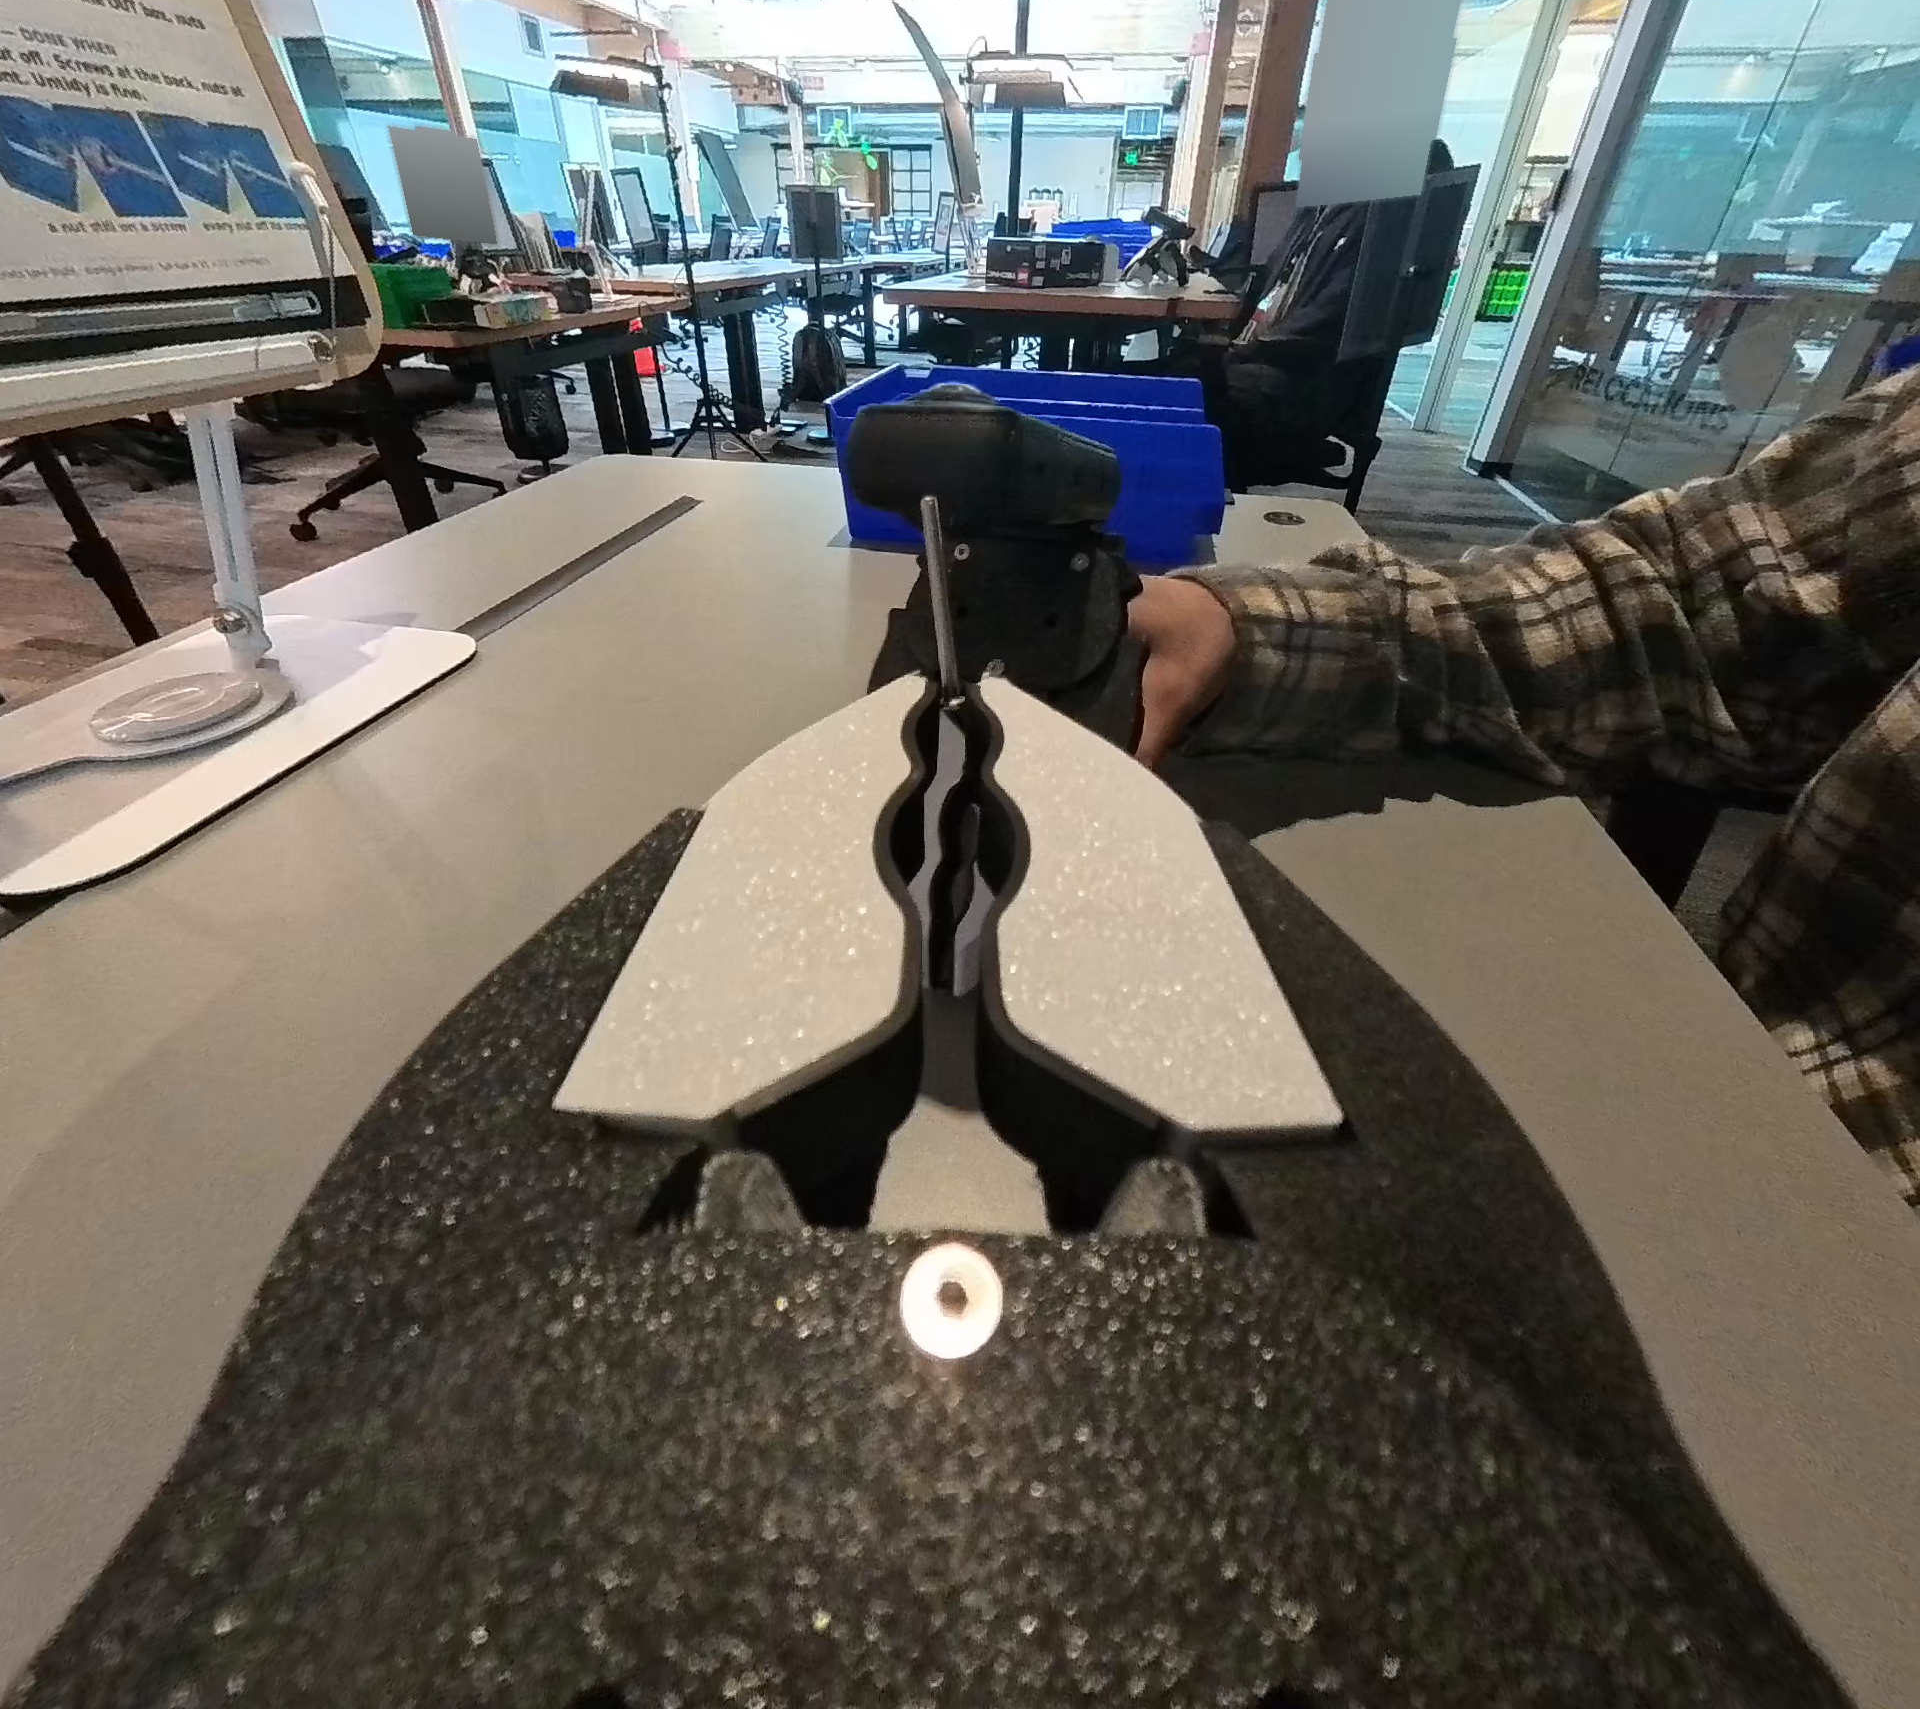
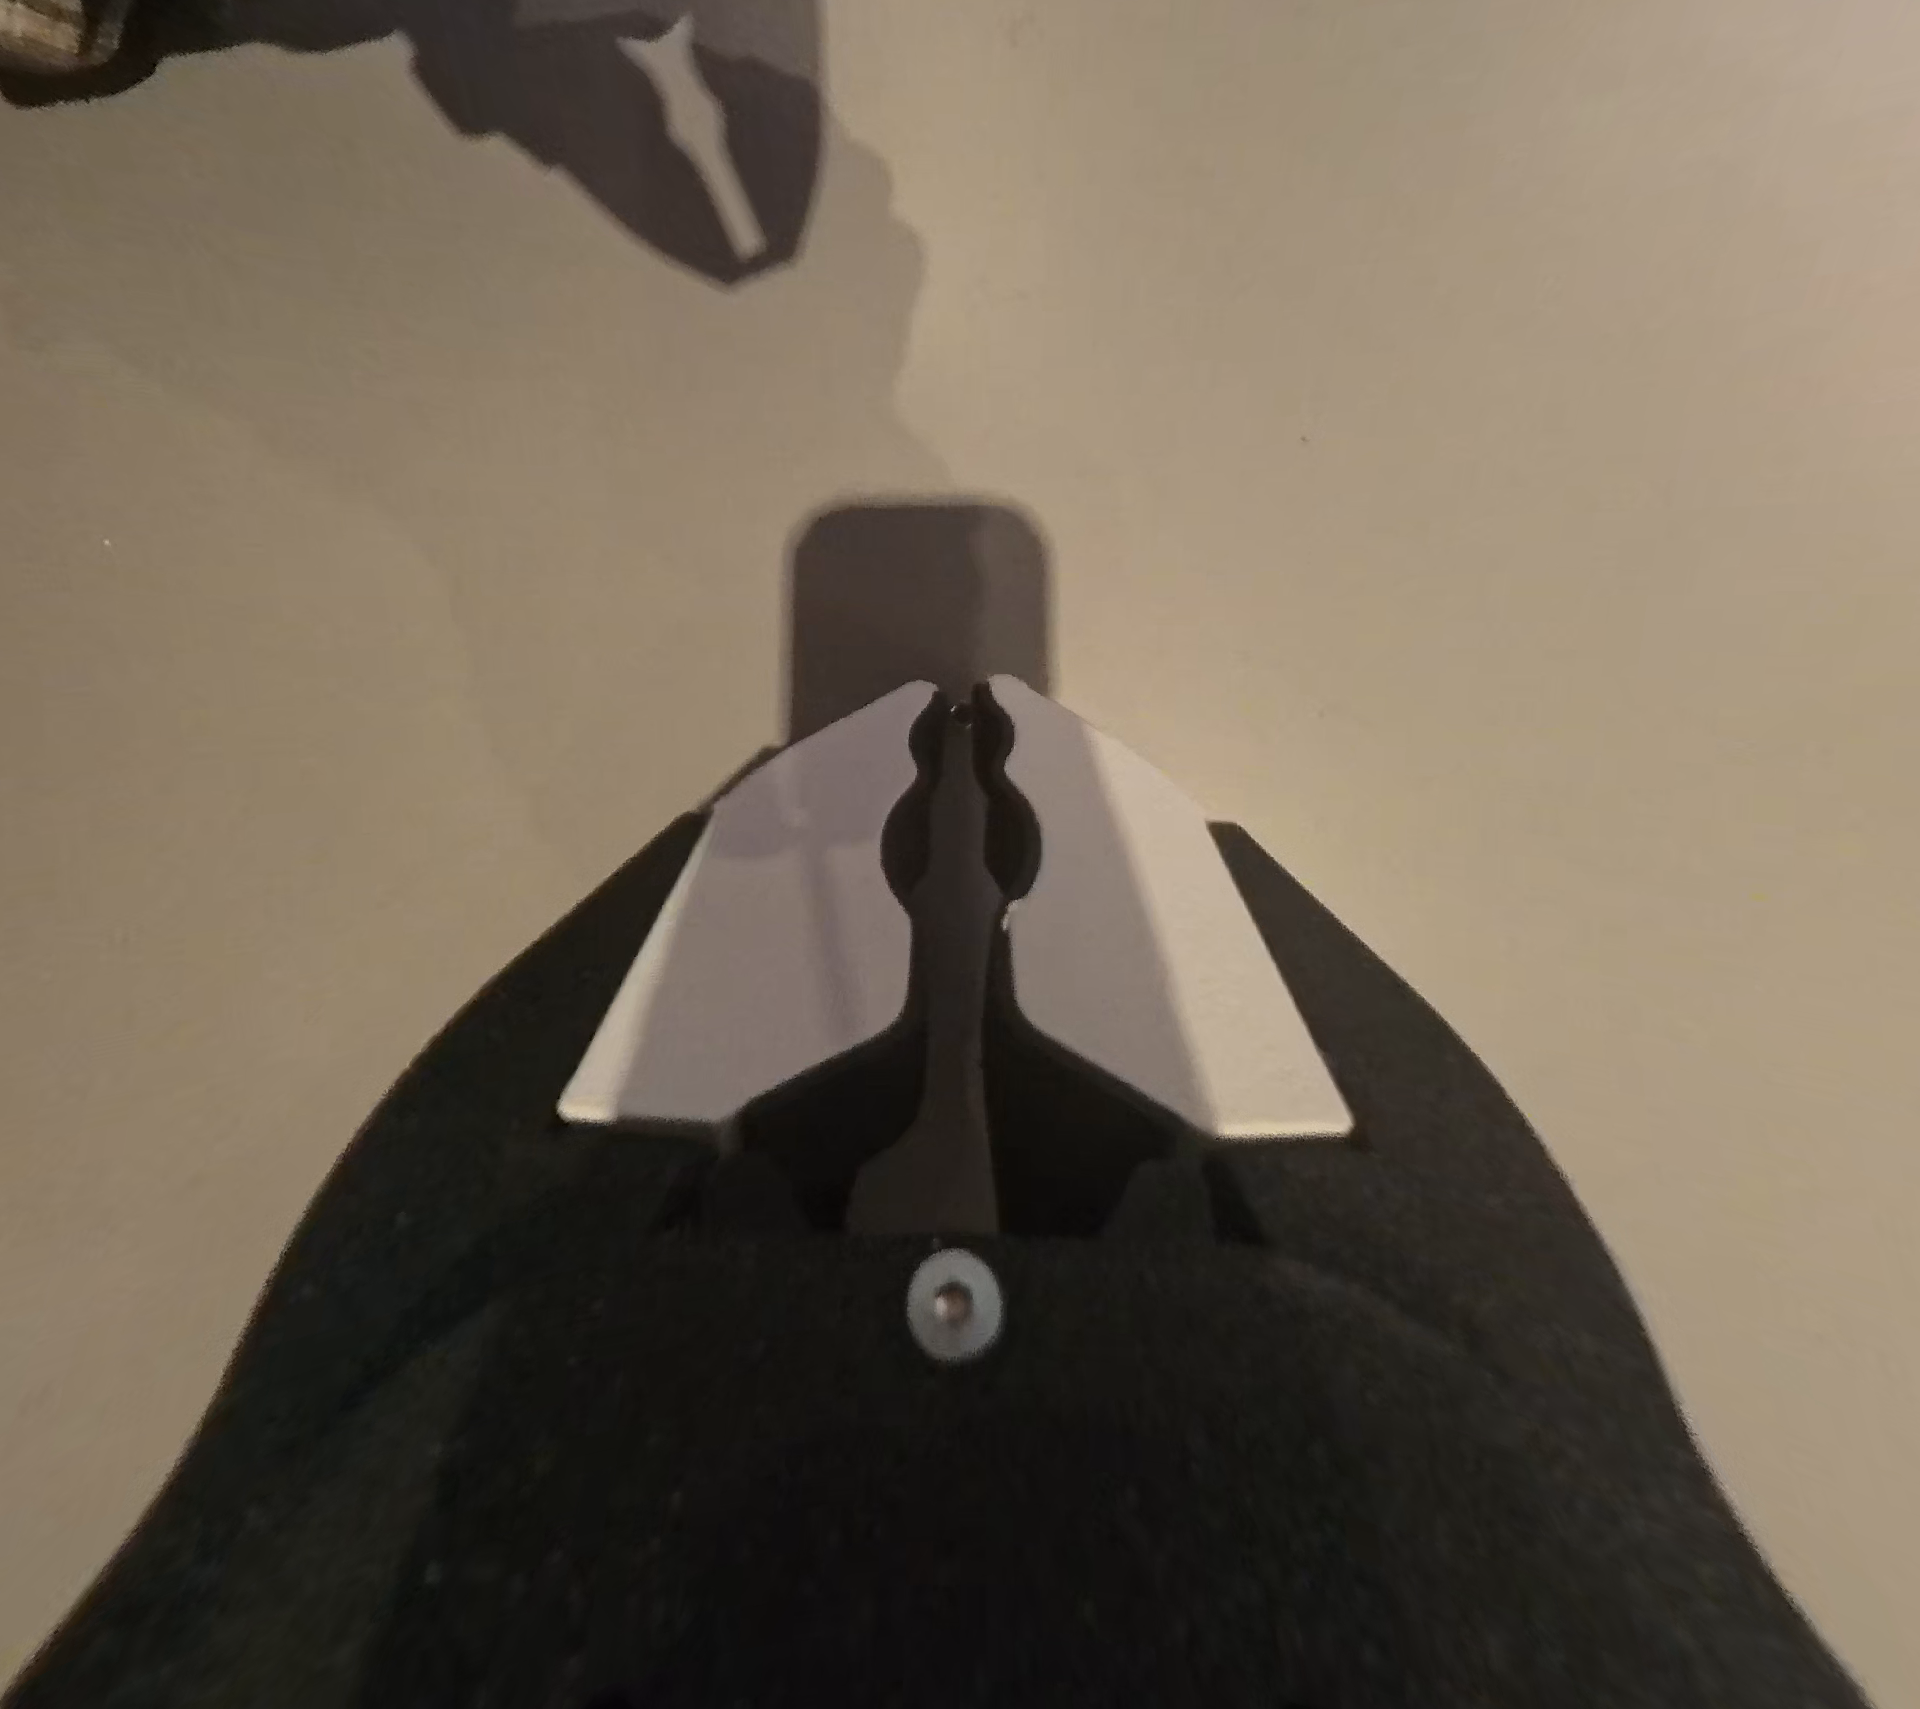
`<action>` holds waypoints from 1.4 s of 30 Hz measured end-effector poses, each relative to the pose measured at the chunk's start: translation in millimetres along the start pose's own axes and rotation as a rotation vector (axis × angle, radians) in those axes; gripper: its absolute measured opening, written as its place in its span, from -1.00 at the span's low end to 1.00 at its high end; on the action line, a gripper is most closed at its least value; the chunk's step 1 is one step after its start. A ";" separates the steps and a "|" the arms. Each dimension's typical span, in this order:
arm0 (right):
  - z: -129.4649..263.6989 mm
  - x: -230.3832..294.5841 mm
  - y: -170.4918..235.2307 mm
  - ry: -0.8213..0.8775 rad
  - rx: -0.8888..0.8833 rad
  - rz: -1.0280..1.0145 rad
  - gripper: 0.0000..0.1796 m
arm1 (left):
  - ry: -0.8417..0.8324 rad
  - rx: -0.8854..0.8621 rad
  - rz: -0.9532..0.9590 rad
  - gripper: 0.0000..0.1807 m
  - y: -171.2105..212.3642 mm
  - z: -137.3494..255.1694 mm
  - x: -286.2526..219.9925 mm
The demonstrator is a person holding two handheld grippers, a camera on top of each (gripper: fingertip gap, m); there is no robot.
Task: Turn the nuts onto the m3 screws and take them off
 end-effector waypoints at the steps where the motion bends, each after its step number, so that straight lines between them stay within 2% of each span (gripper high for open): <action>1: 1.0 0.5 -0.3 -0.008 -0.013 -0.005 -0.95 | 0.000 0.000 0.000 -0.96 0.2 0.1 0.0; 4: 13.2 2.5 -7.0 -0.028 -0.094 -0.012 -0.95 | 0.004 -0.001 -0.008 -0.96 0.3 0.0 -0.8; 10: 67.1 16.6 -31.6 0.008 -0.323 0.103 -0.96 | 0.017 0.025 -0.041 -0.96 5.0 -4.6 -5.3; 17: 106.1 39.5 -46.0 0.066 -0.409 0.262 -0.96 | 0.037 0.062 -0.059 -0.96 13.6 -12.5 -10.6; 24: 123.7 51.9 -58.4 0.029 -0.456 0.323 -0.96 | 0.053 0.127 -0.117 -0.96 21.0 -22.0 -20.2; 32: 126.9 46.8 -61.8 -0.046 -0.532 0.280 -0.96 | 0.065 0.183 -0.149 -0.96 29.2 -27.9 -25.5; 42: 124.4 45.7 -57.1 -0.142 -0.482 0.243 -0.95 | 0.057 0.265 -0.194 -0.96 39.3 -33.2 -28.4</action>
Point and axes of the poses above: each gripper's, where its closed fingertips meet, z back along the fingers, y out of its underside, x = y × z across the jaws, the point moved 1 cm from there along z, back along the fingers, and after that the axes turned 5 degrees about x, right-handed, at the moved point
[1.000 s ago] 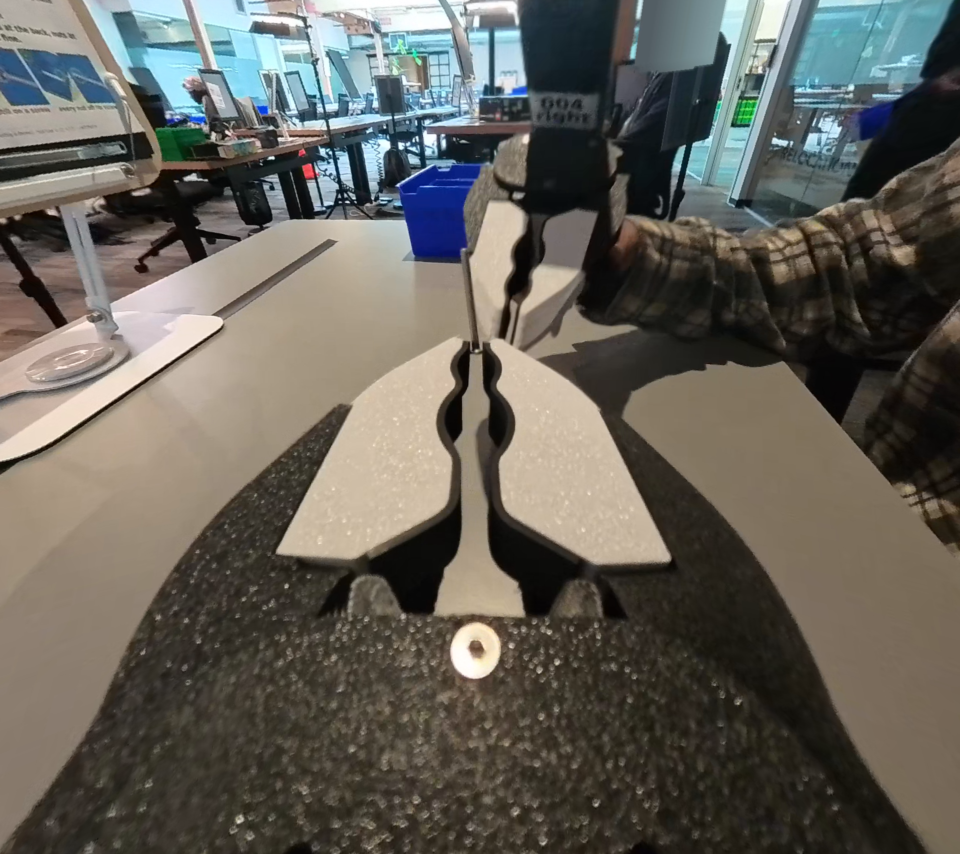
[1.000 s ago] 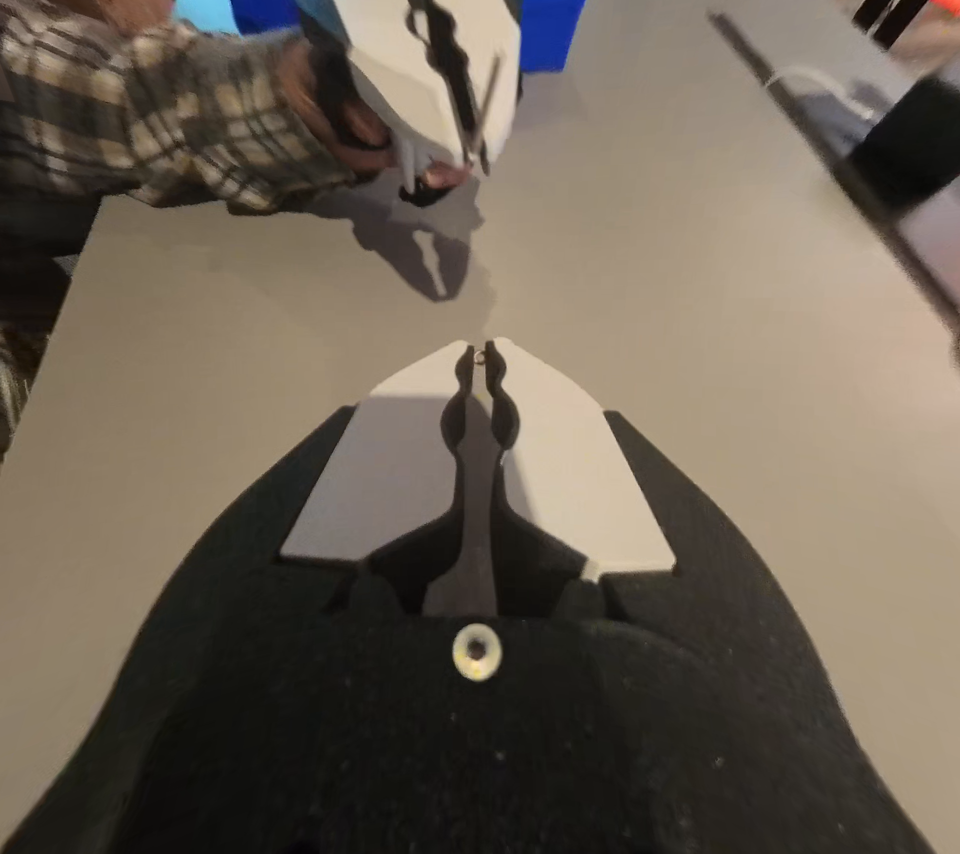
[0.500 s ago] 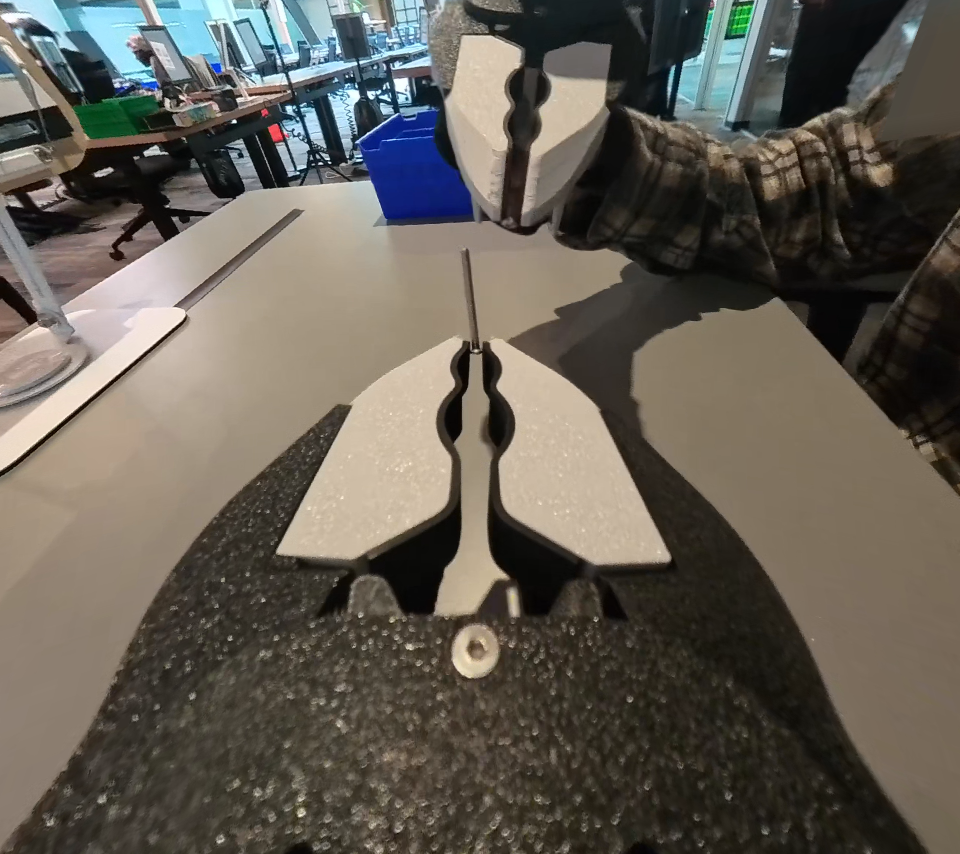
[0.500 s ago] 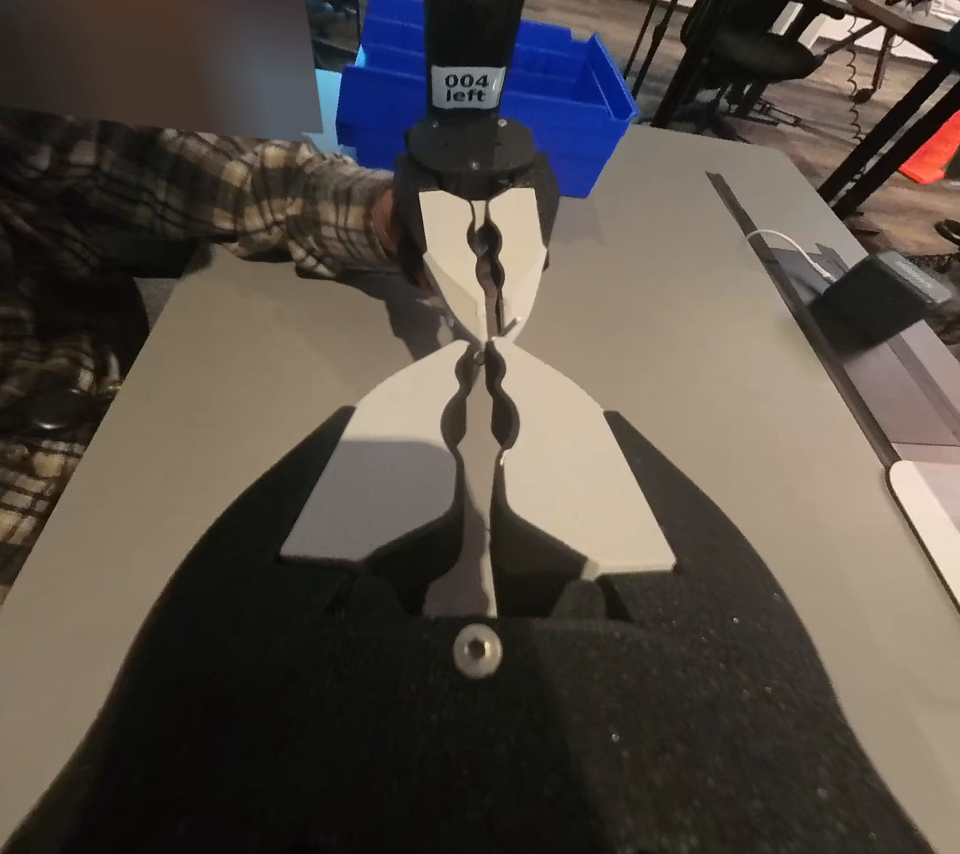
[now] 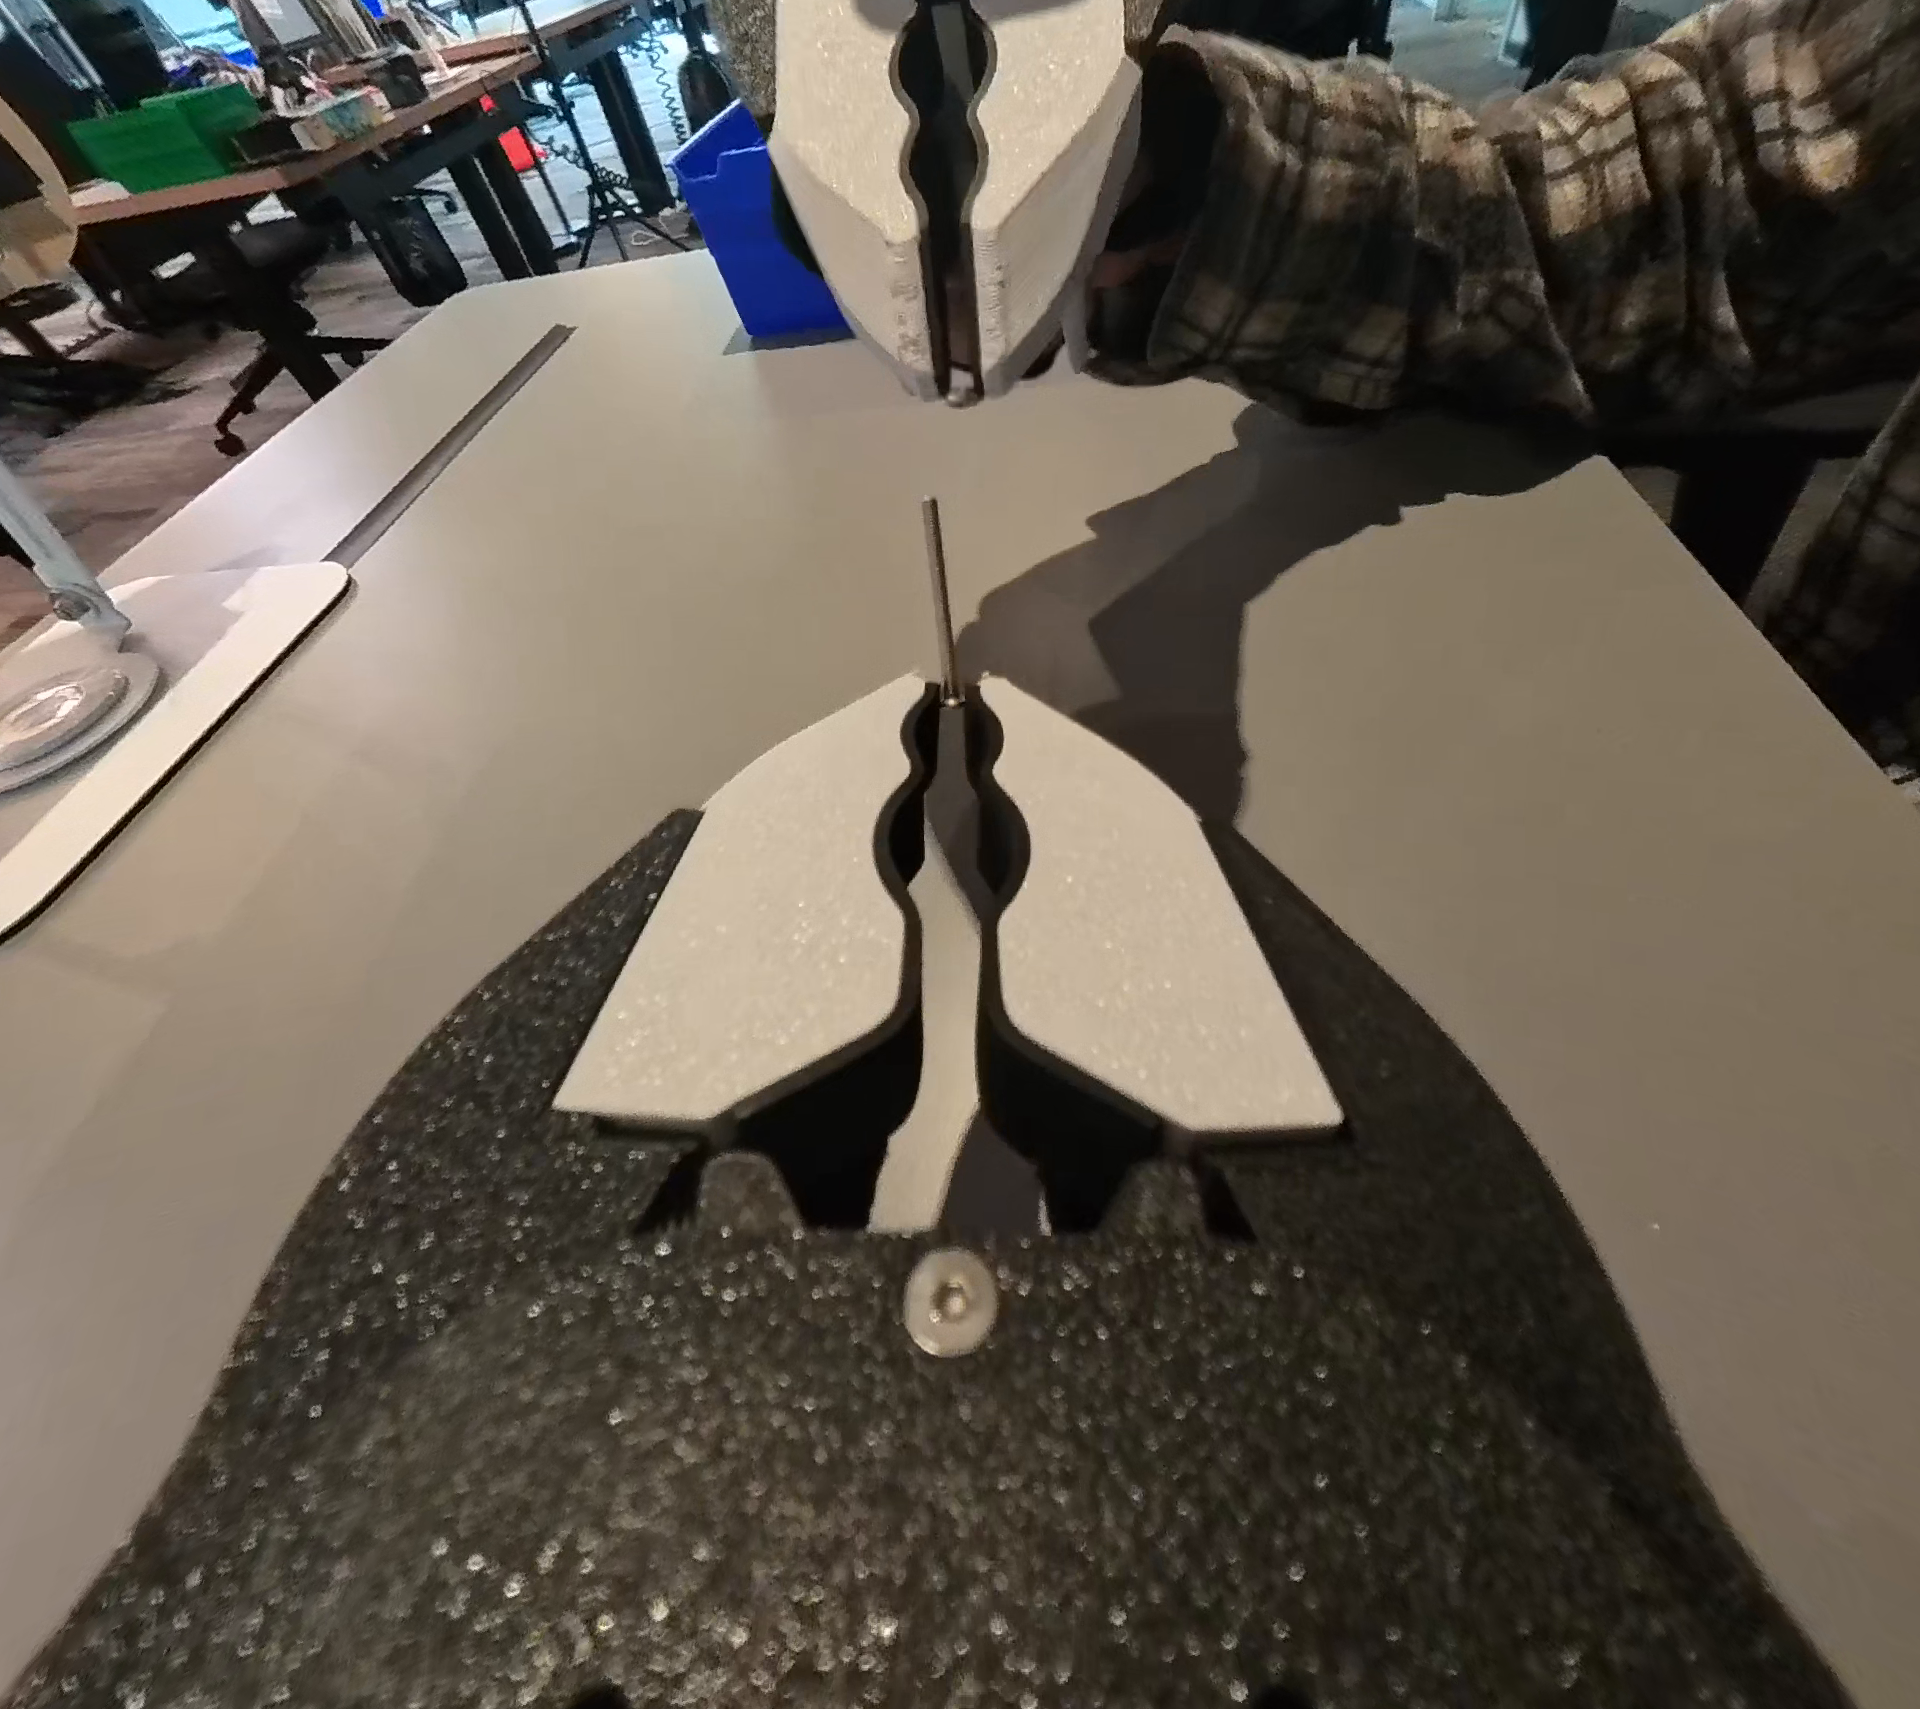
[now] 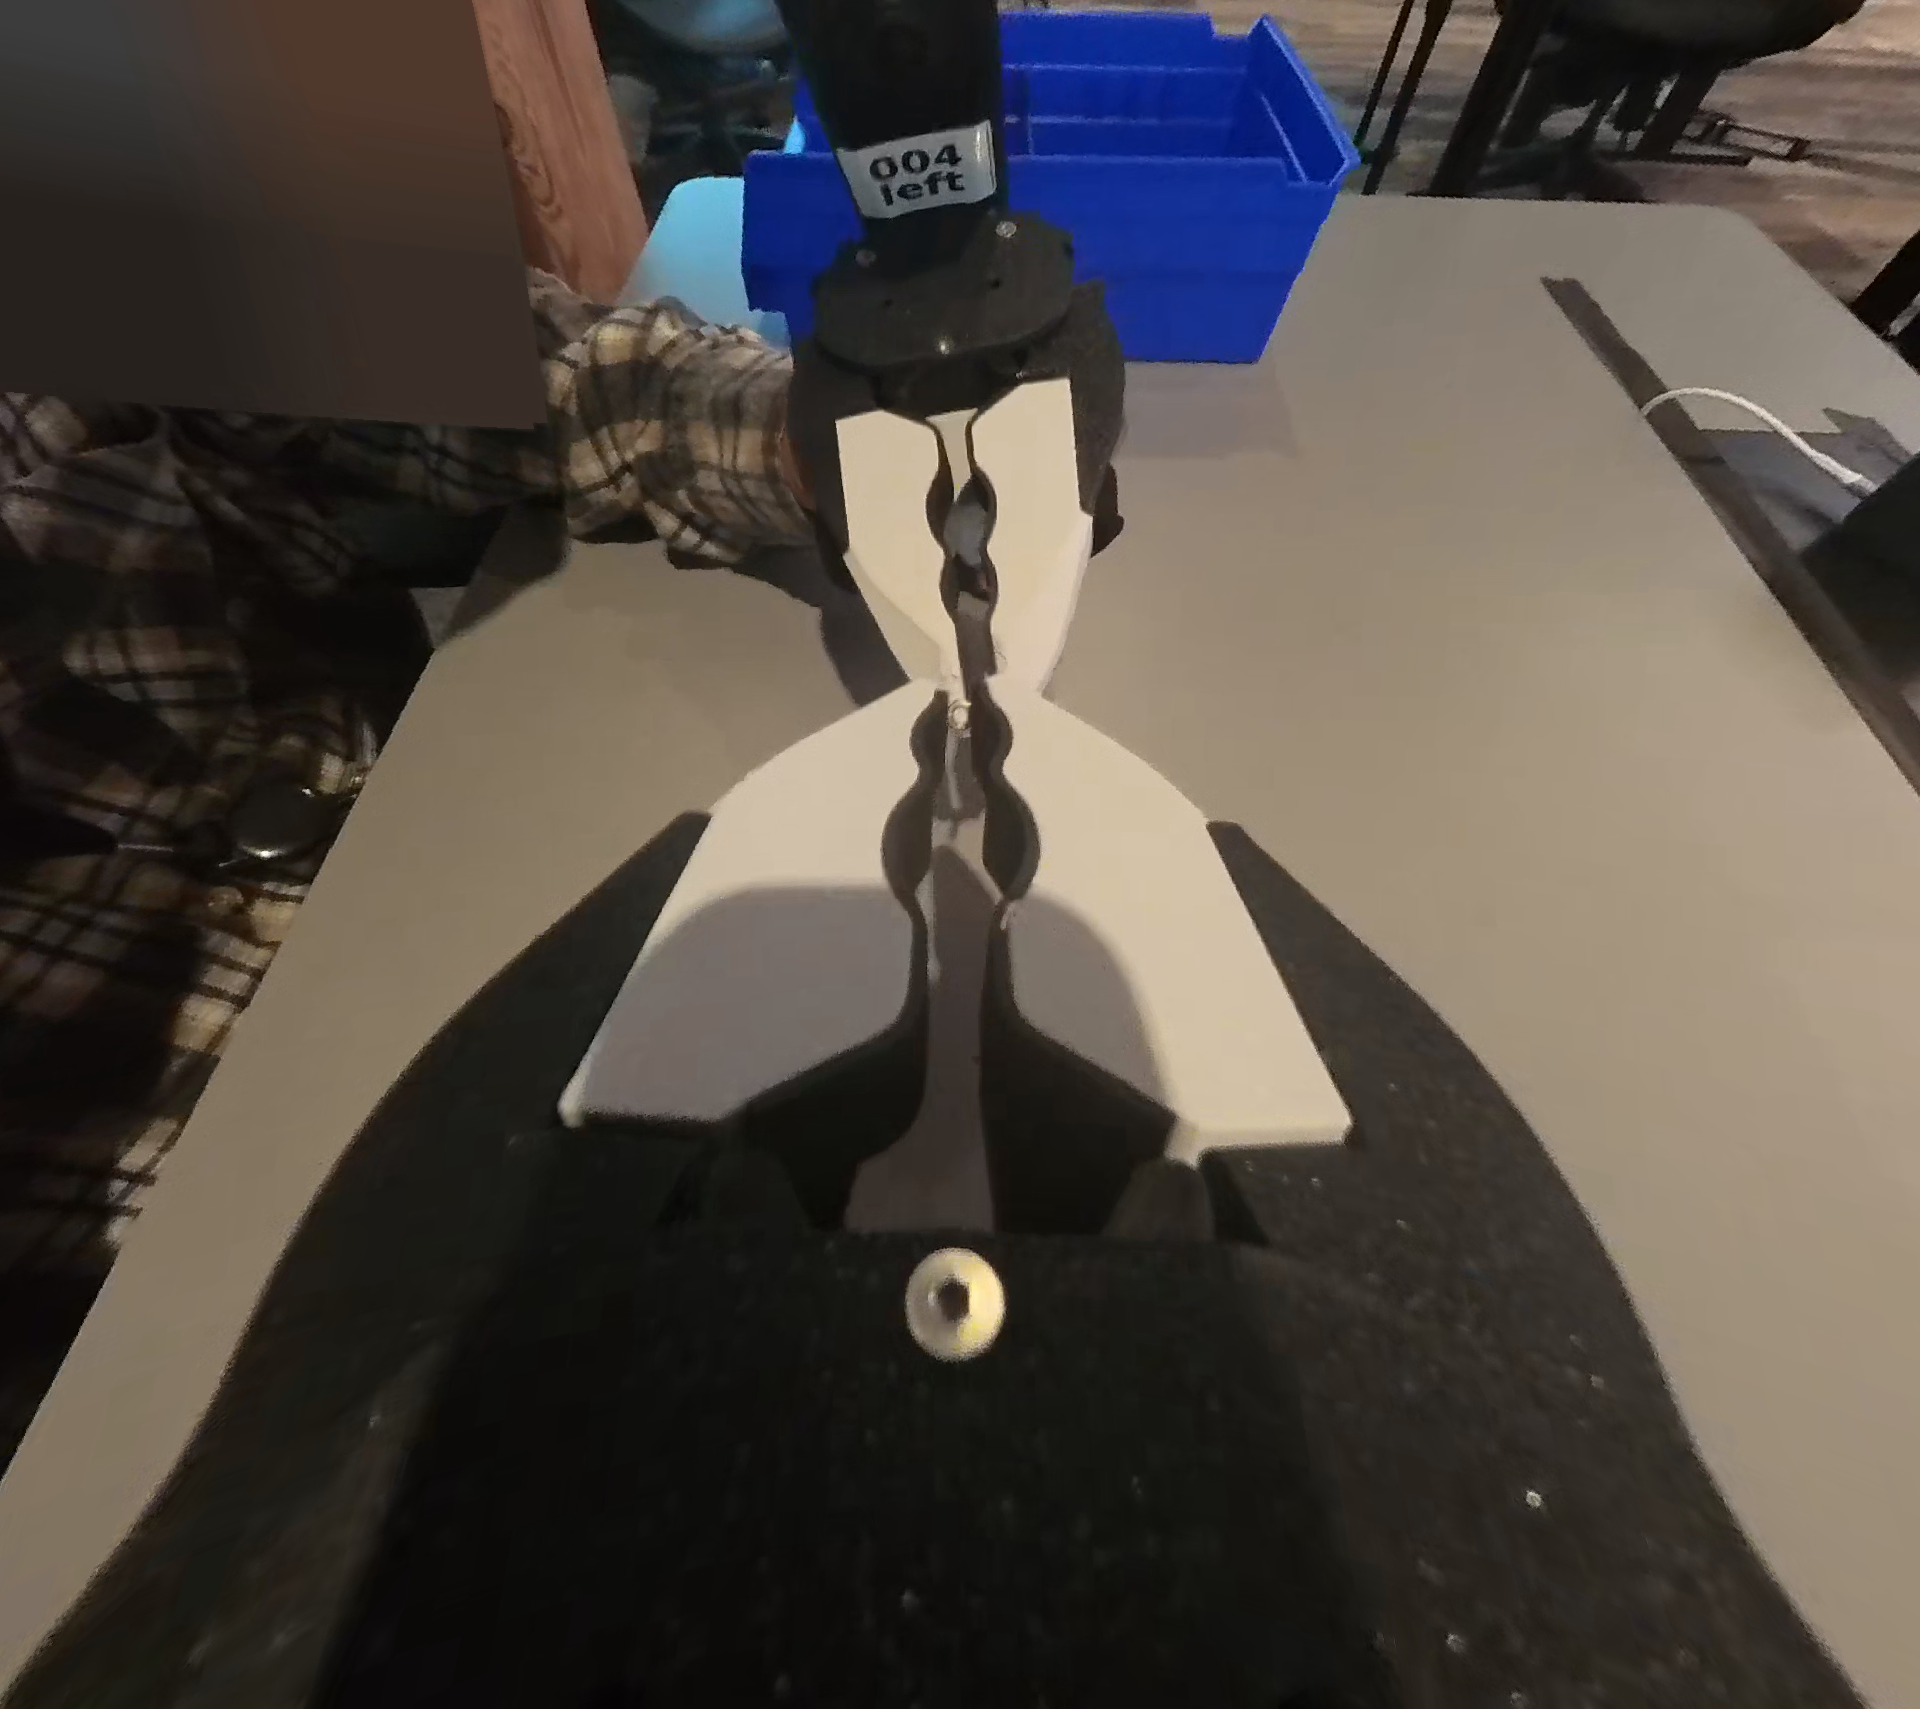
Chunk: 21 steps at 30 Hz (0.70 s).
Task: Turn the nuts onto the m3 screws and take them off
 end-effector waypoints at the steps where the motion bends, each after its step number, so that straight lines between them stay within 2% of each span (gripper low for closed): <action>1: -1.2 0.2 0.6 -0.006 0.012 0.000 -0.96 | -0.001 0.005 0.000 -0.96 0.4 -0.4 -0.1; 11: -11.1 -4.1 6.3 -0.028 0.137 -0.002 -0.96 | 0.002 0.016 -0.003 -0.96 0.3 -0.9 -1.8; 21: -13.1 -4.5 3.1 -0.033 0.153 0.003 -0.95 | 0.003 -0.001 0.004 -0.96 -2.3 1.0 -1.5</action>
Point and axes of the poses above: each gripper's, where its closed fingertips meet, z back along the fingers, y out of its underside, x = y × z across the jaws, the point moved 1 cm from there along z, back along the fingers, and after that the axes turned 5 degrees about x, right-handed, at the moved point
